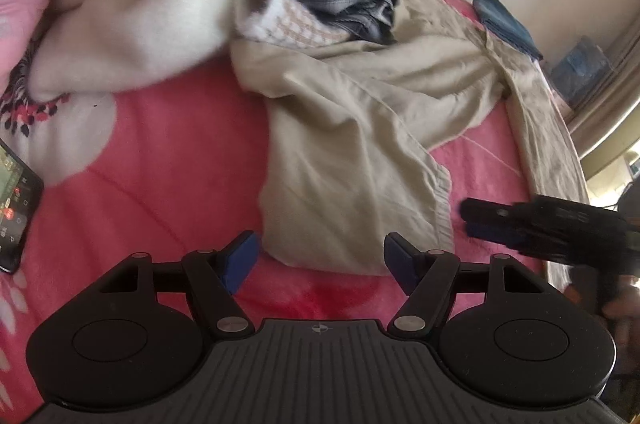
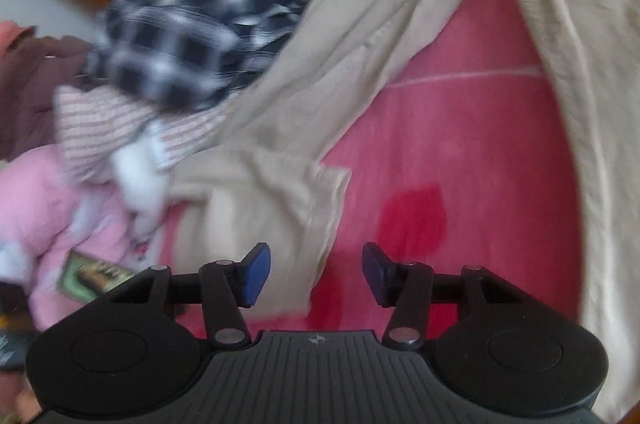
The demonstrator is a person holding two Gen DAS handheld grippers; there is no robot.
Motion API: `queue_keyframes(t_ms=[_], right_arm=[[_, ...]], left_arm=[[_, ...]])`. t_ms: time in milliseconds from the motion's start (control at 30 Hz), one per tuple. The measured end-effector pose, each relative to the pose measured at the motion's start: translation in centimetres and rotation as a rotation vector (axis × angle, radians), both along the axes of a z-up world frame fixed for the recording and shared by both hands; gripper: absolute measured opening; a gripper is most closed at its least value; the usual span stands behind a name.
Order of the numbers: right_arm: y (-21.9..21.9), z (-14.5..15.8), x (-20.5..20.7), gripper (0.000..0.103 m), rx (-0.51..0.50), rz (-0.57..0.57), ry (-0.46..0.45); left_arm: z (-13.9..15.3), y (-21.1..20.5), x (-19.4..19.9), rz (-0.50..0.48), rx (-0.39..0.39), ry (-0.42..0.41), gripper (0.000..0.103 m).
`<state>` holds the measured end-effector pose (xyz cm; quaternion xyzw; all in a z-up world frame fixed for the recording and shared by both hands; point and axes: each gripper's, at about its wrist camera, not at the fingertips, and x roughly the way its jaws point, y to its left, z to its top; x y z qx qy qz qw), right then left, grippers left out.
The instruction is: Fold clothes
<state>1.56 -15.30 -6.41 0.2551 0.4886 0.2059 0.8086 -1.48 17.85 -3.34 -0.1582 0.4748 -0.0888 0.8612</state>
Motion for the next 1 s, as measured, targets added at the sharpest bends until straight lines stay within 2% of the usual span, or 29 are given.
queue_keyframes(t_ms=[67,100,133,233,333,500,600,733,867,1000], right_arm=[[1.3,-0.7,1.3,0.052,-0.004,0.000,0.005],[2.0,-1.0,2.0,0.044,-0.007,0.000,0.007],[2.7,-1.3,2.6,0.030,-0.009,-0.001,0.009],[3.7,-1.4,2.6,0.003,-0.050,0.015,-0.017],[3.4,-1.0,1.8,0.003,-0.023,0.021,-0.049],[0.9,2.5,-1.3,0.003,0.047,0.071,-0.210],[0.2,6.0,-4.2,0.003,-0.011,0.125,-0.295],[-0.1,10.6,-8.1,0.003,-0.069,0.195,-0.431],[-0.1,14.9,-12.2,0.003,-0.095,0.268,-0.620],[0.5,17.2,-15.0,0.003,-0.119,0.338,-0.708]], left_arm=[[-0.4,0.3,0.4,0.000,-0.015,0.005,0.070],[-0.5,0.5,0.6,0.000,-0.029,0.007,0.070],[-0.6,0.7,0.7,0.001,-0.042,0.009,0.070],[-0.6,1.2,1.0,0.004,-0.078,0.005,0.070],[0.2,1.6,1.0,-0.009,-0.106,-0.014,0.070],[1.9,2.3,0.5,-0.040,-0.130,-0.044,0.070],[2.4,3.0,-0.1,-0.041,-0.208,-0.031,0.072],[2.1,4.1,-0.9,0.017,-0.367,0.014,0.072],[1.9,4.5,-1.7,0.071,-0.418,0.042,0.072],[1.9,4.7,-2.2,0.094,-0.514,0.053,0.072]])
